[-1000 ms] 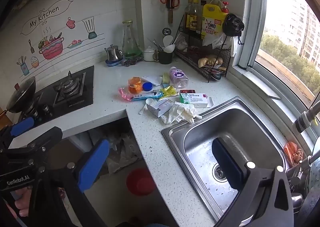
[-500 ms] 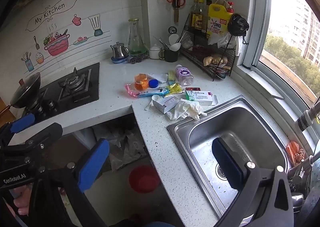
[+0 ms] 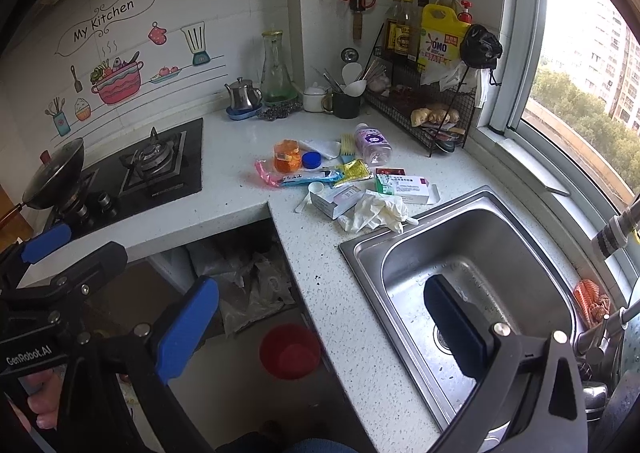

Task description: Collect trash

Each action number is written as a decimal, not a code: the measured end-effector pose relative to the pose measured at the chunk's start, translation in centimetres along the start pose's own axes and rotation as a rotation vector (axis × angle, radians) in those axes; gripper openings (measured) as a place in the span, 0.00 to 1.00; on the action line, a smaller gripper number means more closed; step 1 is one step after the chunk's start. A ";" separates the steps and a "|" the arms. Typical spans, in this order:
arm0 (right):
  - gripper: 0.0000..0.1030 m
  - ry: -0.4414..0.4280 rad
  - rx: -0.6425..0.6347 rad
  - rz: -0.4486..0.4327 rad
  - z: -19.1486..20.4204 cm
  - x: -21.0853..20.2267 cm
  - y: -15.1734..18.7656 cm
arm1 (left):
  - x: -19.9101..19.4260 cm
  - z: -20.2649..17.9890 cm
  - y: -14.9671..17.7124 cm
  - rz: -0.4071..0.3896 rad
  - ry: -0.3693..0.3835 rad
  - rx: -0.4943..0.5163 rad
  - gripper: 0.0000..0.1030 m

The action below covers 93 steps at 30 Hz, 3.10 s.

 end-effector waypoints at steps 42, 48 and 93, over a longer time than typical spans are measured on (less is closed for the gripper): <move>1.00 -0.024 -0.014 0.009 -0.2 1.0 -0.8 | 2.1 0.0 -0.8 0.032 0.025 0.024 1.00; 1.00 -0.023 -0.009 0.009 -0.9 1.7 -1.4 | 3.4 0.2 -1.9 0.044 0.023 0.018 1.00; 0.78 0.043 0.318 0.444 5.2 36.2 -17.2 | 41.1 14.0 -21.1 0.446 0.233 0.358 1.00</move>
Point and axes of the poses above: each gripper's, at about its wrist camera, not at the fingertips, and x roughly the way its jaws point, z to its left, y to its underside, the point moved 2 cm from there along x, roughly the way its jaws point
